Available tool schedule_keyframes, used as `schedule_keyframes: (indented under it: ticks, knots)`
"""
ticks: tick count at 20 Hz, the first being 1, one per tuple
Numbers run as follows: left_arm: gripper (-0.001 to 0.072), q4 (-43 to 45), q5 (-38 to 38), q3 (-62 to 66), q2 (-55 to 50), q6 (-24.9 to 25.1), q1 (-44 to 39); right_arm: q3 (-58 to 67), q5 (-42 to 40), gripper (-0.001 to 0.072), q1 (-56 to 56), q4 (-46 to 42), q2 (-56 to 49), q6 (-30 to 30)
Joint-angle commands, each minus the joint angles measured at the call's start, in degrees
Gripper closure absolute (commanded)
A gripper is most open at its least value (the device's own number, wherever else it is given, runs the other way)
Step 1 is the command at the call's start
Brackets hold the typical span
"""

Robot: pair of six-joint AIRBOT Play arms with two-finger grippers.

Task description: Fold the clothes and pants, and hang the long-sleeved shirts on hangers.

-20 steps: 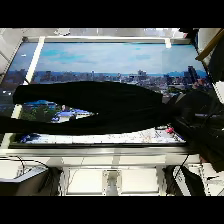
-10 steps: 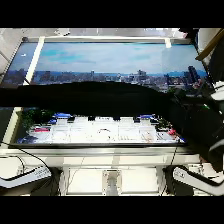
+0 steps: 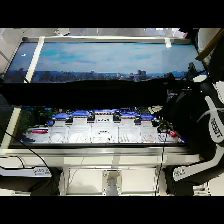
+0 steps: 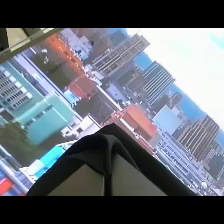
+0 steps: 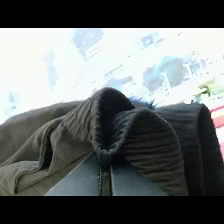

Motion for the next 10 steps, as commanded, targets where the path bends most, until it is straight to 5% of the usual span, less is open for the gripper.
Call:
schedule_keyframes:
  ticks: [1, 4, 5, 6, 7, 8, 10]
  knots:
    - [0.0707, 0.7, 3.3, 0.5, -2.5, -1.6, -0.4, 2.4, -3.7, 0.0697, 0.6, 0.0, -4.9, 5.0]
    - [0.0704, 0.7, 5.6, 0.5, -3.3, -1.6, -0.9, 2.4, -5.4, 0.0695, 0.7, 0.5, -5.4, 6.4]
    - [0.0693, 0.6, 6.3, 0.5, -3.3, -1.6, -1.0, 2.4, -5.5, 0.061, 0.7, 1.5, -5.4, 6.4]
    - [0.0642, 0.7, 6.6, 0.7, -3.0, -1.6, -1.0, 2.4, -5.5, 0.0378, 0.7, 2.1, -5.3, 6.4]
    - [0.0355, 0.6, 6.7, 1.1, -2.4, -1.6, -1.0, 2.8, -4.9, 0.0272, 0.5, 2.0, -5.2, 6.4]
    - [0.0118, 0.4, 6.6, 2.2, -1.6, -2.1, -1.0, 3.9, -3.0, 0.0272, 0.5, 1.6, -5.2, 6.4]
    - [0.0124, 0.5, 6.5, 4.4, 1.6, -2.2, -0.9, 7.1, 2.1, 0.0272, -0.3, -0.3, -5.2, 6.3]
